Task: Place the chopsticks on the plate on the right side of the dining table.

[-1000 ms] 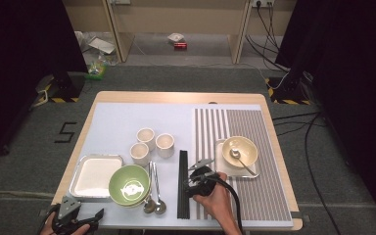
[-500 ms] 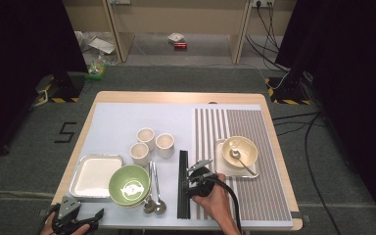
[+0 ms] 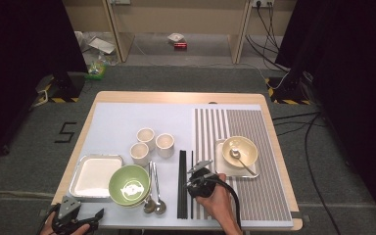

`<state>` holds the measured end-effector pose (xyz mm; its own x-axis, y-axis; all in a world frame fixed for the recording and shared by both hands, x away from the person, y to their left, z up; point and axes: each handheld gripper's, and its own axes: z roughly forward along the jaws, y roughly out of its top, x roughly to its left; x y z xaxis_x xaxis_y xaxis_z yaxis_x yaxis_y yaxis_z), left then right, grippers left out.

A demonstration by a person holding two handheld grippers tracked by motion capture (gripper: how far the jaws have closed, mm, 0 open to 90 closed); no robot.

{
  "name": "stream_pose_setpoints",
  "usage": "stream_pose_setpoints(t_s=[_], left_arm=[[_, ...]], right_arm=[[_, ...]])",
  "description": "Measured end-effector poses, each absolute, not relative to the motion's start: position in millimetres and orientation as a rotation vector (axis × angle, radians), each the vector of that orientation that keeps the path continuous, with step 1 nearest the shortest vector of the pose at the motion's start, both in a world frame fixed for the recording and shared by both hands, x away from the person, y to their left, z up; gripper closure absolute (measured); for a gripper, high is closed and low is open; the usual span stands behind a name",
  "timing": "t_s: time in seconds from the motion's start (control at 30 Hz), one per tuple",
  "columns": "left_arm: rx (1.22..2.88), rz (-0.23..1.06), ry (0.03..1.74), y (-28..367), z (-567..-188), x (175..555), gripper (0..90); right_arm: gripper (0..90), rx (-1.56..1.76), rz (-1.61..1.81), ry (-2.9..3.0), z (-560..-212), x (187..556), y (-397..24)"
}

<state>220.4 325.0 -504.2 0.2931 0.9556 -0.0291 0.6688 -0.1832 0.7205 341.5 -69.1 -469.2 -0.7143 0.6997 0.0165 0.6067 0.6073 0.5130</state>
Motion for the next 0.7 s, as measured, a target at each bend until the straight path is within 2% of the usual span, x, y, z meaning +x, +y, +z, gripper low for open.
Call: stream_pose_setpoints(t_s=[0.2,0.33,0.47,0.7], left_arm=[[1.934,0.582,1.447,325.1,-504.1,220.4,12.3],[1.938,0.58,1.448,325.0,-503.8,220.6,12.3],[1.936,0.581,1.448,325.0,-504.0,220.5,12.2],[1.936,0.581,1.447,325.0,-504.0,220.5,12.2]], right_arm=[[72.4,1.07,0.724,2.674,-467.6,342.9,-74.3],[71.5,1.105,0.735,2.677,-467.4,344.7,-76.7],[64.8,1.113,0.703,2.687,-466.2,344.3,-71.8],[73.9,1.008,0.592,2.735,-462.0,344.6,-62.3]])
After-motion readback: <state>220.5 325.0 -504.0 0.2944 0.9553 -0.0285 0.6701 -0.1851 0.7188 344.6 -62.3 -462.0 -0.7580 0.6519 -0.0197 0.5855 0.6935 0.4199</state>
